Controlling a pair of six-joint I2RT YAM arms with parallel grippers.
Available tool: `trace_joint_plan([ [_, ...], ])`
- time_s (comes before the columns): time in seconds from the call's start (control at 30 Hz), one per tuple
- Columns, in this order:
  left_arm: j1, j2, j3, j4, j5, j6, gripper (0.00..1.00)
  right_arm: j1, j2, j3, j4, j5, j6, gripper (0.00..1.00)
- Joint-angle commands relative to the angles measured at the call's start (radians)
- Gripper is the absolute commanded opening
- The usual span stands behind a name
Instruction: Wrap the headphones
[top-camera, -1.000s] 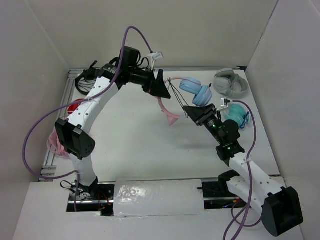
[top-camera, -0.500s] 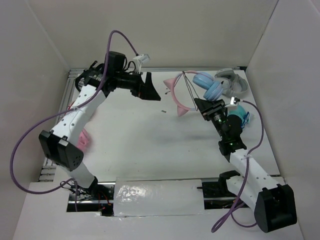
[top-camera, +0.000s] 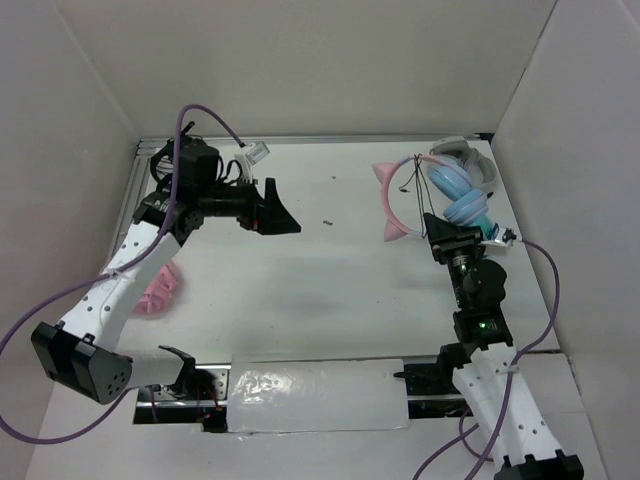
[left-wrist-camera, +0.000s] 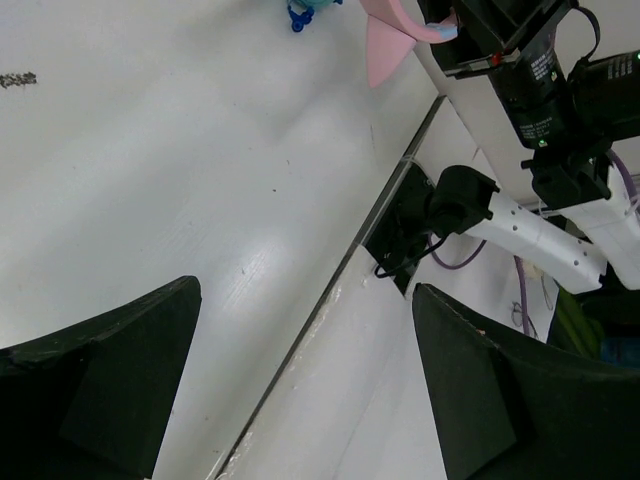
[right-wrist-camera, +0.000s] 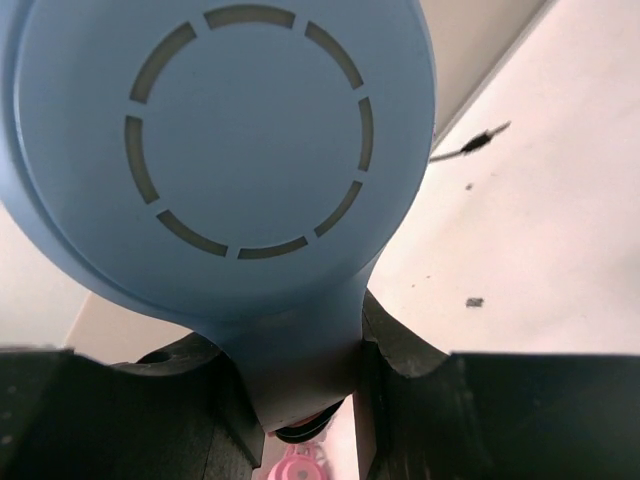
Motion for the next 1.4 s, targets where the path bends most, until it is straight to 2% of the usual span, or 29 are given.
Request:
trace_joint_plan([
  [0.0, -0.009, -0.064, -0.044, 0.064, -0.023, -0.055, 0.99, -0.01, -0.121, 0.017, -0.208, 0.107, 0.04, 0.0],
  [0.2, -0.038, -0.1, -0.145, 0.108, -0.031, -0.077, 0.99, -0.013, -0.252, 0.02, -0.446, 0.148, 0.044, 0.0],
  [0.4, -0.055, -0.071, -0.19, 0.138, -0.017, -0.083, 1.0, -0.011, -0.283, -0.011, -0.514, 0.192, 0.063, 0.0],
  [0.53, -0.063, -0.038, -0.196, 0.142, -0.029, -0.079, 0.99, -0.011, -0.258, -0.021, -0.476, 0.208, 0.047, 0.0],
  [0.73, -0.065, 0.003, -0.21, 0.18, -0.015, -0.071, 0.99, -0.013, -0.068, -0.003, -0.353, 0.257, 0.023, 0.0],
  [0.93, -0.065, 0.077, -0.182, 0.171, -0.017, -0.049, 0.99, -0.021, 0.255, 0.087, -0.154, 0.283, -0.008, 0.0],
  [1.23, -0.043, 0.137, -0.173, 0.182, -0.009, -0.031, 0.99, -0.038, 0.689, 0.265, 0.102, 0.133, -0.107, 0.0],
  [1.37, -0.025, 0.153, -0.17, 0.182, -0.002, -0.025, 0.99, -0.041, 0.857, 0.369, 0.164, 0.061, -0.143, 0.0],
])
